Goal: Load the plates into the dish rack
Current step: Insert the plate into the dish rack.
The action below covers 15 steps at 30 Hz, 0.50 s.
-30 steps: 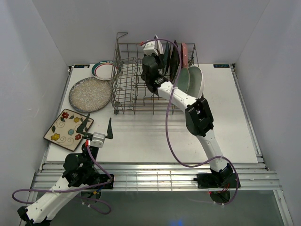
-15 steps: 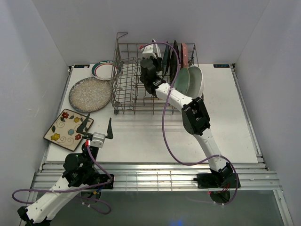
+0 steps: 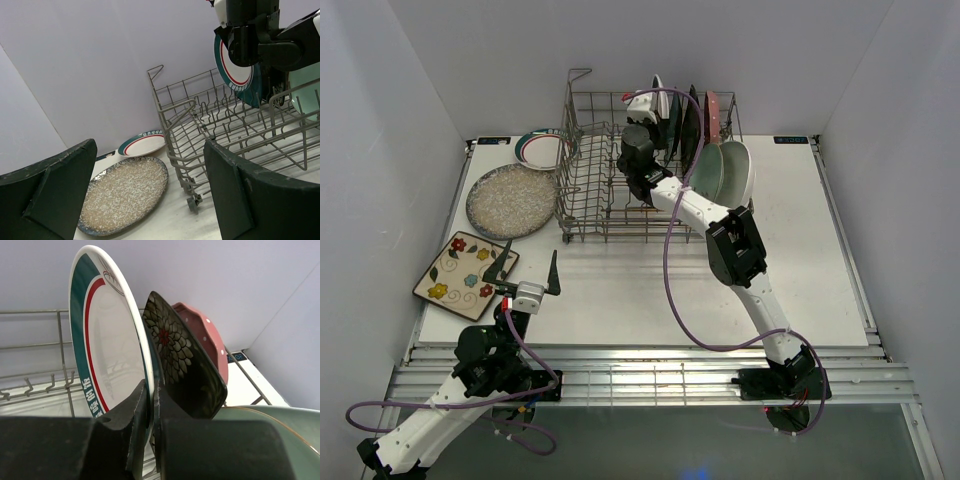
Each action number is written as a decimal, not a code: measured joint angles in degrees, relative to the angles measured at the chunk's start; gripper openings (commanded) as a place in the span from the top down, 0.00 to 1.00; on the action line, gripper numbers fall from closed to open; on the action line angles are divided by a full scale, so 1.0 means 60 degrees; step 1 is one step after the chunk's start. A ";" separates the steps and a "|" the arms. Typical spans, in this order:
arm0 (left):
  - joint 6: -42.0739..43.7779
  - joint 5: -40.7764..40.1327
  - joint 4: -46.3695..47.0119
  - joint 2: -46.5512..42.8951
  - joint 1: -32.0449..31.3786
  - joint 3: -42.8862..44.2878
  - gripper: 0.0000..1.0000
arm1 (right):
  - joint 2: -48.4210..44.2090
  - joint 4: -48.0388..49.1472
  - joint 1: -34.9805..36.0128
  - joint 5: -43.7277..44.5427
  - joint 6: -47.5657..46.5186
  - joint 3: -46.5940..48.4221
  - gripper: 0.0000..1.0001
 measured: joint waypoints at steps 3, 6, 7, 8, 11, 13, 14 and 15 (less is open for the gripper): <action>-0.0007 0.0000 0.0000 0.0000 0.0000 0.0000 0.02 | 0.0000 0.0310 -0.0004 0.0120 -0.0266 0.0004 0.92; -0.0022 0.0000 -0.0004 0.0000 0.0000 0.0000 0.02 | 0.0007 0.0576 0.0004 0.0248 -0.0503 0.0004 0.92; -0.0022 0.0000 -0.0004 0.0000 -0.0004 0.0000 0.02 | 0.0011 0.0641 0.0004 0.0262 -0.0546 0.0011 0.92; -0.0025 0.0000 -0.0004 0.0000 -0.0011 0.0000 0.02 | 0.0018 0.0681 0.0004 0.0277 -0.0576 0.0018 0.92; -0.0025 -0.0004 -0.0004 0.0000 -0.0018 0.0000 0.02 | 0.0029 0.0739 0.0004 0.0288 -0.0623 0.0029 0.92; -0.0025 -0.0004 -0.0004 0.0000 -0.0018 0.0000 0.02 | 0.0073 0.0729 0.0004 0.0284 -0.0616 0.0080 0.92; -0.0025 0.0000 -0.0004 0.0000 -0.0022 0.0000 0.02 | 0.0098 0.0718 0.0004 0.0284 -0.0583 0.0113 0.92; -0.0025 -0.0004 -0.0004 0.0000 -0.0033 0.0000 0.02 | 0.0138 0.0692 0.0004 0.0273 -0.0535 0.0142 0.92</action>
